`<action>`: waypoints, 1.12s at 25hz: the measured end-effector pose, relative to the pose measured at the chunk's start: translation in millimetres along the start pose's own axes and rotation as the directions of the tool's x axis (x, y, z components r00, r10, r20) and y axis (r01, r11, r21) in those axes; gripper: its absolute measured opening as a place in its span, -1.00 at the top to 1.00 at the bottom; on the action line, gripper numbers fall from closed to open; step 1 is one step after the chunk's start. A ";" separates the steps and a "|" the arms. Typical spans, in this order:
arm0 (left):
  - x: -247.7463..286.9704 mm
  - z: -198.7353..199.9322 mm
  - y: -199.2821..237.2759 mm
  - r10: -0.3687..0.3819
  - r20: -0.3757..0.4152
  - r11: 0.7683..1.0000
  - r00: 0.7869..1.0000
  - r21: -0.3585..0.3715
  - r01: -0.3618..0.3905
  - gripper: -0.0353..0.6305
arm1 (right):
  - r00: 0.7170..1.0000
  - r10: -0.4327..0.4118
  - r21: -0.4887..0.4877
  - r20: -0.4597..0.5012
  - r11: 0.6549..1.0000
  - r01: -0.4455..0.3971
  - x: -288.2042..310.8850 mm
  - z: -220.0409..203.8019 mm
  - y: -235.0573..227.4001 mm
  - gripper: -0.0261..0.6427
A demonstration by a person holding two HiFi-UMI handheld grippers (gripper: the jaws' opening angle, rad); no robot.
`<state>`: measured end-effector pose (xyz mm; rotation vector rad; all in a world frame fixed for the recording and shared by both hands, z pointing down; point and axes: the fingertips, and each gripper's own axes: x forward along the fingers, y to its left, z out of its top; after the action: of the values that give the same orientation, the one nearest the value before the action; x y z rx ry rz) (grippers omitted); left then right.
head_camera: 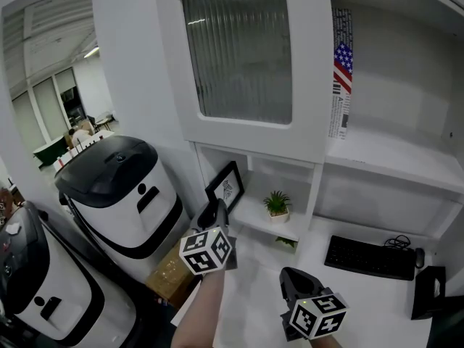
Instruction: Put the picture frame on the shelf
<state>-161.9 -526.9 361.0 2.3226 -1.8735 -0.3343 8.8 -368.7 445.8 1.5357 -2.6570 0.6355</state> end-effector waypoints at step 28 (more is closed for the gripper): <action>19.3 -17.7 6.7 0.004 -0.096 1.000 0.995 -0.019 -0.006 0.69 | 1.000 0.001 0.021 -0.029 1.000 -0.001 6.8 -6.0 -8.2 0.91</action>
<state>-159.8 -547.8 378.0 2.2781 -1.8231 -0.2341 11.0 -375.8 455.5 1.5184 -2.6386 0.6821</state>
